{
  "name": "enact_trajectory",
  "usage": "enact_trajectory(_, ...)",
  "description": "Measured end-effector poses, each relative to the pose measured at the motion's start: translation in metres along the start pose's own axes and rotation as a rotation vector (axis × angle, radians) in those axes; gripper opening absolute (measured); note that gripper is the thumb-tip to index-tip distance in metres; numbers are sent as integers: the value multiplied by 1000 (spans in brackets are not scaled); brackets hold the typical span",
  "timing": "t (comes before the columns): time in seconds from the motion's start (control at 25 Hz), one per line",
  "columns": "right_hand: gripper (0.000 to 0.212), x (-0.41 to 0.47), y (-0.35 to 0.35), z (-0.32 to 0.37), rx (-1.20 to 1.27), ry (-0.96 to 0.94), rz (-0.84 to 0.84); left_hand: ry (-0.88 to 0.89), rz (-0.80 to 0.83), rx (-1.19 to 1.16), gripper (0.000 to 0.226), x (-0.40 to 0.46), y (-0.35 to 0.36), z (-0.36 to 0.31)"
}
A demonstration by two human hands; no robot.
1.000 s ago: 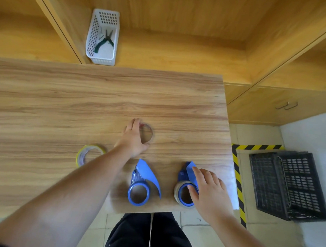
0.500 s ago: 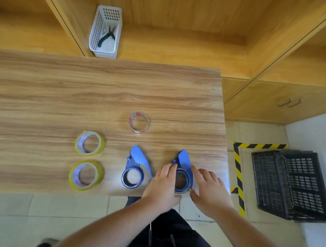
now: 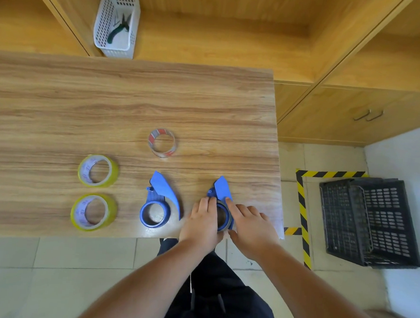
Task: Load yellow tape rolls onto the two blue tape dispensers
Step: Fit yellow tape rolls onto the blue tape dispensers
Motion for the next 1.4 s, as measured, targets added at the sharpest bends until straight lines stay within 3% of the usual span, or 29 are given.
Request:
enact_trajectory(0.48, 78, 4, -14, -21, -110, 0, 17, 74, 35, 30, 101, -5, -7, 8)
enact_trajectory(1.0, 73, 3, -15, -21, -117, -47, 36, 168, -104, -45, 97, -26, -70, -5)
enact_trajectory(1.16, 67, 3, -35, -18, -29, -49, -30, 168, -168, -85, 97, 6, -117, -17)
enact_trajectory(1.4, 70, 21, -77, -35, 78, 117, -235, 78, -154, -91, 99, 75, -147, -29)
Point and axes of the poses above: each hand's wrist, its own x-axis towards the middle knuckle, its own y-axis out of the palm, z = x × y, the point moved 2 cm from there along x, towards the middle knuckle, and after that the axes turned 7 degrees about z, right-handed, at the moved point
